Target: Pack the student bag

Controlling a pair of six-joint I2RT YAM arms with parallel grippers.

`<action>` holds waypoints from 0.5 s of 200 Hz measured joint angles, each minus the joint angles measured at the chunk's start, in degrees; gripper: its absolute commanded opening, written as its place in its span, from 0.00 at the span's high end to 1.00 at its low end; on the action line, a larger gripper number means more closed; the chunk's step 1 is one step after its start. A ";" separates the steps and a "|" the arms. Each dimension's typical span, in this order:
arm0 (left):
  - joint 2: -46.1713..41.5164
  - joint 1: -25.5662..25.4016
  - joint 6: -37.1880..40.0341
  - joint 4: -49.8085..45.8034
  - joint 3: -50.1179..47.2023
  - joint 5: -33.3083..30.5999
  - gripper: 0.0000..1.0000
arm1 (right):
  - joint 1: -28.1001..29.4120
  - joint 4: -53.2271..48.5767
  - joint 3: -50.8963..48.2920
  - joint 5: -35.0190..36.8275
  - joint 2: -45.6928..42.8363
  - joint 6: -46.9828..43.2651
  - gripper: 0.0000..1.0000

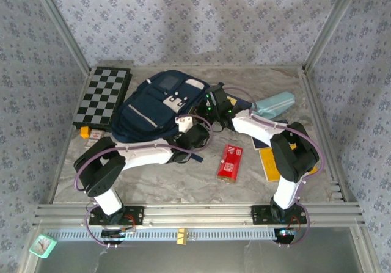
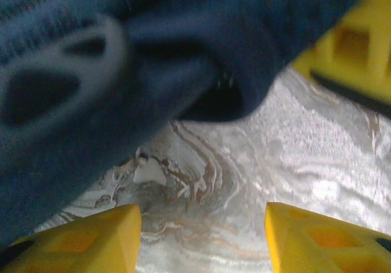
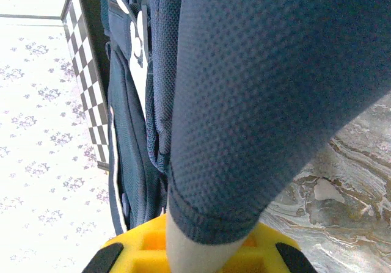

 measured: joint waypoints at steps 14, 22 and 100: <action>0.13 0.15 -1.05 -0.52 0.20 -1.38 0.45 | 0.02 0.00 0.00 -0.15 0.00 0.33 1.00; 0.13 0.24 -1.51 -0.83 0.17 -2.34 0.45 | 0.02 -0.02 0.00 -0.17 0.00 0.39 1.00; -1.25 2.25 -1.18 -2.21 -1.31 -5.97 0.53 | 0.02 -1.07 1.81 -0.85 0.02 0.81 1.00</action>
